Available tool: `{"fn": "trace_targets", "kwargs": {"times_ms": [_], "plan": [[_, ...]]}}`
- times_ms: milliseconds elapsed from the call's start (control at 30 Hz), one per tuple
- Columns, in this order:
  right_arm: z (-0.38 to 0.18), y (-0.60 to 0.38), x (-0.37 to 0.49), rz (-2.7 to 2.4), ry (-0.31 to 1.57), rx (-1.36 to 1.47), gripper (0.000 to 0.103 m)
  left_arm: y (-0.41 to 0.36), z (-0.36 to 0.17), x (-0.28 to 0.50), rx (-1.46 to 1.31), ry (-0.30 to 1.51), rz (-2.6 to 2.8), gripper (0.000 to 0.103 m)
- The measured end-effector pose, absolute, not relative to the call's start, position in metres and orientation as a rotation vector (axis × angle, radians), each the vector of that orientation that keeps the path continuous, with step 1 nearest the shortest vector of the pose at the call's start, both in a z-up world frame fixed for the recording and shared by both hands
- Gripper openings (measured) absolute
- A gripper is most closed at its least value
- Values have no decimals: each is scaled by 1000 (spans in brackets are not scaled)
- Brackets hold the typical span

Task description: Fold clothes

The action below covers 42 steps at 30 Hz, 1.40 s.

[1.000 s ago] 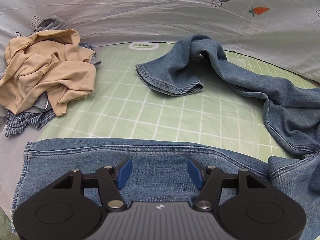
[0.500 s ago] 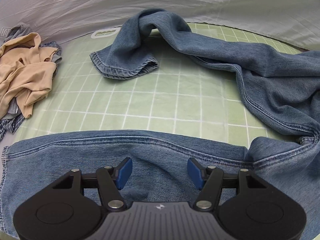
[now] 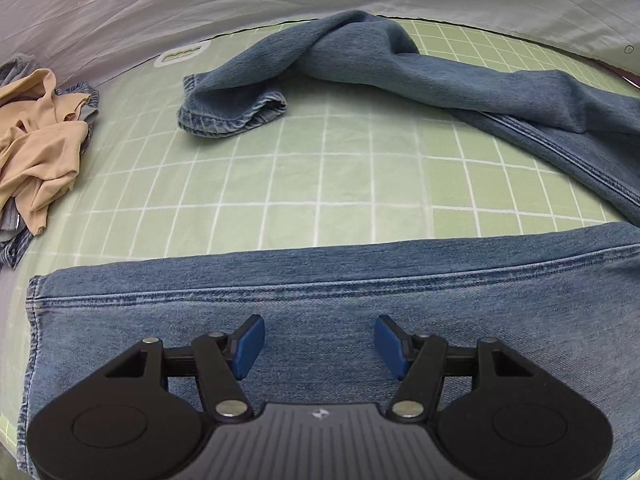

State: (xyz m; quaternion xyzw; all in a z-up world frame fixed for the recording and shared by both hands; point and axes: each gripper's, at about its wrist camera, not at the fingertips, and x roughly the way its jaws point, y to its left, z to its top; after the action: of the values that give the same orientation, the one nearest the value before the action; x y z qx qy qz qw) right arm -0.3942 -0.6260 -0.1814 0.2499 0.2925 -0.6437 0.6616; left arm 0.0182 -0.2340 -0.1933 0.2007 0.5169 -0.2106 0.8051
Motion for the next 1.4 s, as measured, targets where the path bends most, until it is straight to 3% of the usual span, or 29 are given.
{"fn": "trace_targets", "kwargs": {"times_ms": [33, 100, 167, 333, 400, 900, 1400], "plan": [[-181, -621, -387, -1462, 686, 524, 48, -230, -193, 19, 420, 1109, -442, 63], [-179, -612, -372, -1468, 723, 453, 69, -221, -193, 23, 392, 1115, -422, 63], [-176, -602, -357, -1456, 735, 408, 82, -213, -192, 27, 364, 1119, -404, 63], [-174, -579, -312, -1378, 770, 336, 93, -194, -191, 35, 304, 1122, -370, 64], [-174, -569, -295, -1317, 771, 352, 96, -188, -191, 37, 288, 1120, -361, 69], [-169, -507, -187, -1004, 812, 308, 98, -152, -184, 63, 258, 1096, -322, 74], [-198, -519, -72, -912, 875, 281, 98, -210, -191, 156, 264, 1065, -443, 80]]}}
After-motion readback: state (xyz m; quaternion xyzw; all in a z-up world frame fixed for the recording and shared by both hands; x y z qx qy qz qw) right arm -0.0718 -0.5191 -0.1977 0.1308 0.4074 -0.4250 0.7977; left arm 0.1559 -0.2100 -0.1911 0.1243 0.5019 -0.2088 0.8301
